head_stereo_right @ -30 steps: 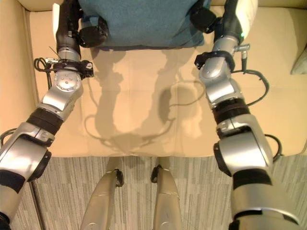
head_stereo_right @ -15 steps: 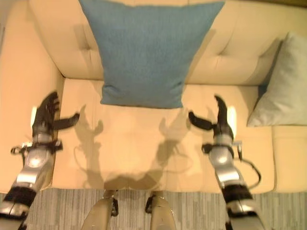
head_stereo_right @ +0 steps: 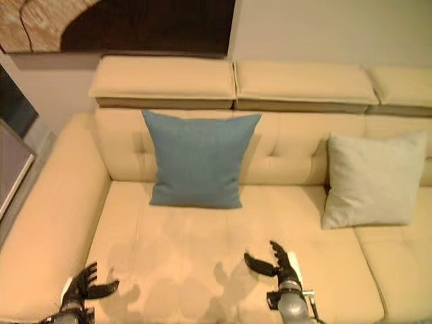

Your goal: Pick up all the scattered cushions and arrange them neatly on the sofa.

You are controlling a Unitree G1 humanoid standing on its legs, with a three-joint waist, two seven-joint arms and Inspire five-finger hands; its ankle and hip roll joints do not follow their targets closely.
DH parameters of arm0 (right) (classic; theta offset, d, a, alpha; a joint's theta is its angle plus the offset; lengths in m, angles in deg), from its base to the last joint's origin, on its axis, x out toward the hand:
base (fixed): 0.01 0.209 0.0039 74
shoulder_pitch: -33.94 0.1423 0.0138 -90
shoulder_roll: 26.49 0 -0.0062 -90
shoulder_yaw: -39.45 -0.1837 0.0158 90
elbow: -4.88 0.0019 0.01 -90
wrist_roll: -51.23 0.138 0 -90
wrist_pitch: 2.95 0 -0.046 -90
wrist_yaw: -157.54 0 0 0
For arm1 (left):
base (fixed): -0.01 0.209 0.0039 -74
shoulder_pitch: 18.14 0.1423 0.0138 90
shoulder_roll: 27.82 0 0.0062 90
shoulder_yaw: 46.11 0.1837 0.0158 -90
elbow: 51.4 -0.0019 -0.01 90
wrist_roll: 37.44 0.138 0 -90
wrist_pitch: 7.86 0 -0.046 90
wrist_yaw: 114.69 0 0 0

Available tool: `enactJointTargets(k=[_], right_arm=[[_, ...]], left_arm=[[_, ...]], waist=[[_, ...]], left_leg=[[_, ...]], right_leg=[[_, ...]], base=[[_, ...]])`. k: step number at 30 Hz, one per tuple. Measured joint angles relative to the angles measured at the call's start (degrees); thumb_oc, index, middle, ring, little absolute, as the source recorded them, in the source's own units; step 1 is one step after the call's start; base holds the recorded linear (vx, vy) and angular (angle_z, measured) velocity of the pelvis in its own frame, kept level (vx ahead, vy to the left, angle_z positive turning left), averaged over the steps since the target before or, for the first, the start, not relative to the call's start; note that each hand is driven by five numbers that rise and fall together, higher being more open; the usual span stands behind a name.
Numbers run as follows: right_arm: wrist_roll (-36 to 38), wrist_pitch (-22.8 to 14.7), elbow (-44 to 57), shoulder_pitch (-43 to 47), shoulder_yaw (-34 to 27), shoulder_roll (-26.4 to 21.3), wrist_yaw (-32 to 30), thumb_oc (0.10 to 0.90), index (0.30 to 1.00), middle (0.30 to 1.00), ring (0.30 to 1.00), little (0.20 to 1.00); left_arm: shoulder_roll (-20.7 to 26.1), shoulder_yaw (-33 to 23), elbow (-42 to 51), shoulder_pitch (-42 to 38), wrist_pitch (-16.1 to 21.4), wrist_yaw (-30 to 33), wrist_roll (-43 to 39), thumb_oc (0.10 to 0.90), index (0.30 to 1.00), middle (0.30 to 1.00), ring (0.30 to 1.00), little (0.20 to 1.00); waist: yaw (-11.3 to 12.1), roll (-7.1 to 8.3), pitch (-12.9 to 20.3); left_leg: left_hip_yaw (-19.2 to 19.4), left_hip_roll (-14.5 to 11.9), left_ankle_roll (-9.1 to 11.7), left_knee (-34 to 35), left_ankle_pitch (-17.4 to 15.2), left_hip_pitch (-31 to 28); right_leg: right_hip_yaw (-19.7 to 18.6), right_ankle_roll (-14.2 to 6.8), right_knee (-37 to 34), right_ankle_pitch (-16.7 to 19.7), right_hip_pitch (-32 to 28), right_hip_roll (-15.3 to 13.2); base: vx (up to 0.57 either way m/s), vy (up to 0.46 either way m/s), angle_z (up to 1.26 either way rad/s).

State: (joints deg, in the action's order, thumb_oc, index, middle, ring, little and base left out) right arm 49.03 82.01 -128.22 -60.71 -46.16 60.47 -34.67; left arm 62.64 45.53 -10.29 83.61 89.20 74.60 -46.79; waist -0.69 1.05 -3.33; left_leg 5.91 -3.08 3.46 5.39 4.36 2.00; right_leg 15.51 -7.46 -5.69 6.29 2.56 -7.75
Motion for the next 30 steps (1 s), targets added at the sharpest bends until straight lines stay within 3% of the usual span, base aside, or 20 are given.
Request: enactJointTargets(k=[1, 4, 9, 14, 15, 17, 18, 19, 20, 21, 22, 25, 26, 27, 28, 29, 30], right_arm=[[0.0, 0.1, -4.5, -0.4, 1.0, 1.1, 0.6, 0.800, 0.900, 0.900, 0.900, 0.900], [-0.3, 0.3, -8.4, -1.2, 3.2, 1.6, 1.3, 0.800, 0.900, 0.900, 0.900, 0.900], [-3.5, 0.2, -13.0, -2.3, 4.0, 1.8, 1.9, 0.800, 0.900, 0.900, 0.900, 0.900], [-3.9, 0.5, -15.0, -2.2, 4.0, 1.9, 1.8, 0.800, 0.900, 0.900, 0.900, 0.900], [-4.1, 0.4, -15.8, -1.8, 4.1, 2.0, 1.6, 0.800, 0.900, 0.900, 0.900, 0.900], [-4.2, 0.8, -17.6, 2.3, 4.4, 1.7, 1.6, 0.800, 0.900, 0.900, 0.900, 0.900], [-4.2, 0.8, -17.8, 4.6, 4.4, 1.6, 1.6, 0.800, 0.900, 0.900, 0.900, 0.900], [-4.2, 0.8, -18.3, 5.7, 4.4, 1.7, 1.7, 0.800, 0.900, 0.900, 0.900, 0.900], [-4.2, 0.8, -19.1, 5.3, 5.1, 2.0, 1.8, 0.800, 0.900, 0.900, 0.900, 0.900], [-4.2, 0.9, -19.9, 4.9, 6.1, 2.8, 1.9, 0.800, 0.900, 0.900, 0.900, 0.900], [-4.2, 0.9, -20.2, 4.5, 6.4, 3.1, 2.0, 0.800, 0.900, 0.900, 0.900, 0.900], [-4.2, 0.8, -19.8, 5.2, 6.5, 4.1, 1.9, 0.800, 0.900, 0.900, 0.900, 0.900], [-4.1, 0.5, -19.6, 6.4, 6.4, 4.2, 1.8, 0.800, 0.900, 0.900, 0.900, 0.900], [-4.1, 0.6, -19.6, 6.6, 6.4, 3.8, 1.7, 0.800, 0.900, 0.900, 0.900, 0.900], [-4.0, 0.7, -19.5, 6.6, 6.4, 3.5, 1.7, 0.800, 0.900, 0.900, 0.900, 0.900], [-4.0, 0.7, -19.4, 5.9, 6.5, 3.4, 1.7, 0.800, 0.900, 0.900, 0.900, 0.900], [-3.9, 0.9, -19.6, 5.0, 6.4, 3.3, 1.6, 0.800, 0.900, 0.900, 0.900, 0.900]], left_arm=[[-0.8, 0.8, -6.3, -0.1, -0.7, -0.1, 2.8, 0.800, 0.900, 0.900, 0.900, 0.900], [-1.5, 0.9, -12.6, -0.4, -1.3, 0.0, 6.1, 0.800, 0.900, 0.900, 0.900, 0.900], [-1.6, 0.9, -16.1, -0.3, -2.1, 0.0, 8.4, 0.800, 0.900, 0.900, 0.900, 0.900], [-1.6, 1.8, -16.2, -1.5, -2.1, 0.0, 9.0, 0.800, 0.900, 0.900, 0.900, 0.900], [-1.5, 2.4, -16.4, -2.2, -2.2, 0.1, 9.0, 0.800, 0.900, 0.900, 0.900, 0.900], [-1.4, 4.8, -16.2, -5.0, -2.2, 0.0, 9.7, 0.800, 0.900, 0.900, 0.900, 0.900], [-1.3, 4.9, -16.2, -7.5, -2.2, 0.1, 10.0, 0.800, 0.900, 0.900, 0.900, 0.900], [-1.3, 4.6, -15.9, -9.9, -2.2, 0.1, 10.0, 0.800, 0.900, 0.900, 0.900, 0.900], [-1.1, 4.0, -14.8, -10.6, -1.8, 0.2, 10.0, 0.800, 0.900, 0.900, 0.900, 0.900], [0.1, 3.9, -13.3, -10.2, -0.6, 0.3, 9.9, 0.800, 0.900, 0.900, 0.900, 0.900], [0.7, 3.9, -13.6, -10.1, -0.5, 0.3, 10.0, 0.800, 0.900, 0.900, 0.900, 0.900], [1.9, 2.9, -13.9, -8.2, -1.1, 0.7, 9.4, 0.800, 0.900, 0.900, 0.900, 0.900], [1.7, 2.7, -15.8, -7.1, -1.3, 1.3, 9.4, 0.800, 0.900, 0.900, 0.900, 0.900], [0.8, 2.8, -16.6, -7.4, -1.8, 1.5, 9.3, 0.800, 0.900, 0.900, 0.900, 0.900], [0.0, 2.9, -16.2, -6.7, -1.8, 1.4, 9.3, 0.800, 0.900, 0.900, 0.900, 0.900], [-0.4, 3.3, -16.3, -6.7, -2.3, 1.4, 9.3, 0.800, 0.900, 0.900, 0.900, 0.900], [-0.7, 3.9, -16.3, -6.3, -2.4, 1.4, 9.2, 0.800, 0.900, 0.900, 0.900, 0.900]], waist=[[0.0, 0.03, 1.3], [0.1, 0.29, 1.6], [2.1, 0.82, 1.9], [2.7, 1.55, 1.6], [2.7, 2.01, 1.3], [2.9, 1.26, -0.3], [2.5, 1.07, -3.2], [2.4, 0.16, -4.8], [2.6, -0.46, -4.9], [3.7, 0.24, -4.7], [3.8, 0.36, -4.6], [6.7, 2.68, -3.3], [7.7, 3.22, -2.8], [7.6, 1.51, -2.9], [8.2, 0.35, -2.8], [7.6, -0.56, -3.0], [7.9, -1.00, -3.0]], left_leg=[[0.0, 0.0, 0.0, 0.0, -0.4, -1.2], [0.1, 0.0, -0.2, 0.0, -0.6, -3.3], [0.7, 0.0, -0.7, 0.0, -1.0, -5.5], [0.8, 0.8, -0.6, -0.2, -0.8, -4.9], [0.8, 1.5, -1.2, -1.0, -0.6, -3.7], [1.0, 2.0, -3.2, -1.5, 0.4, -0.8], [1.4, 1.6, -4.5, -2.1, 1.2, 0.5], [1.0, 0.7, -5.8, -1.4, 2.0, 1.1], [0.0, -0.1, -6.6, -0.9, 2.8, 1.4], [0.1, -0.2, -6.0, -1.1, 4.2, 1.2], [-0.4, -0.1, -6.2, -0.9, 3.9, 1.3], [2.8, 0.4, -5.0, -0.9, 4.1, 2.1], [2.9, 0.3, -2.9, -1.0, 5.2, 3.4], [2.0, -1.2, -2.2, -1.1, 5.8, 3.9], [1.3, -2.8, -1.1, -1.4, 6.6, 5.5], [-1.0, -3.8, 1.0, -2.0, 7.9, 7.6], [-1.8, -4.5, 0.8, -2.1, 7.5, 8.4]], right_leg=[[0.0, 0.1, 0.0, -0.3, -1.2, 0.0], [0.0, 0.3, 0.0, -0.6, -3.2, 0.0], [-1.1, 0.4, 0.0, -0.6, -4.7, 0.0], [-1.7, 0.5, 0.3, 0.3, -3.5, -0.4], [-2.3, 0.8, 2.0, 1.7, -1.5, -0.5], [-3.7, -1.1, 5.7, 3.3, 3.7, -1.1], [-4.8, -2.3, 5.7, 4.9, 4.3, -1.3], [-5.0, -3.6, 13.8, -0.6, 6.5, -1.1], [-5.1, -3.0, 25.2, -6.6, 7.8, -0.4], [-6.4, -3.8, 37.1, -12.7, 7.5, 0.2], [-7.7, -4.3, 39.9, -14.9, 6.5, 0.7], [-6.0, -2.5, 32.5, -20.7, 1.5, 0.9], [-4.6, 3.0, 20.0, -21.7, -2.8, 2.8], [-4.9, 3.4, 16.5, -20.1, -4.2, 4.9], [-5.5, 5.2, 13.9, -17.9, -4.1, 7.2], [-3.4, 7.0, 12.9, -16.8, -3.9, 9.1], [-2.5, 7.9, 13.4, -16.2, -3.7, 10.5]], base=[[0.08, 0.042, -0.01], [0.04, 0.040, -0.01], [-0.01, 0.069, -0.09], [-0.22, 0.086, -0.08], [-0.35, 0.083, -0.36], [-0.30, 0.075, -0.46], [-0.22, 0.043, -0.11], [-0.24, -0.024, 0.24], [-0.30, -0.126, 0.32], [-0.24, -0.132, 0.32], [-0.21, -0.131, 0.11], [-0.16, -0.111, -0.49], [-0.33, -0.219, -0.43], [-0.35, -0.203, -0.17], [-0.39, -0.179, 0.54], [-0.41, -0.151, 0.59], [-0.31, -0.098, 0.85]])
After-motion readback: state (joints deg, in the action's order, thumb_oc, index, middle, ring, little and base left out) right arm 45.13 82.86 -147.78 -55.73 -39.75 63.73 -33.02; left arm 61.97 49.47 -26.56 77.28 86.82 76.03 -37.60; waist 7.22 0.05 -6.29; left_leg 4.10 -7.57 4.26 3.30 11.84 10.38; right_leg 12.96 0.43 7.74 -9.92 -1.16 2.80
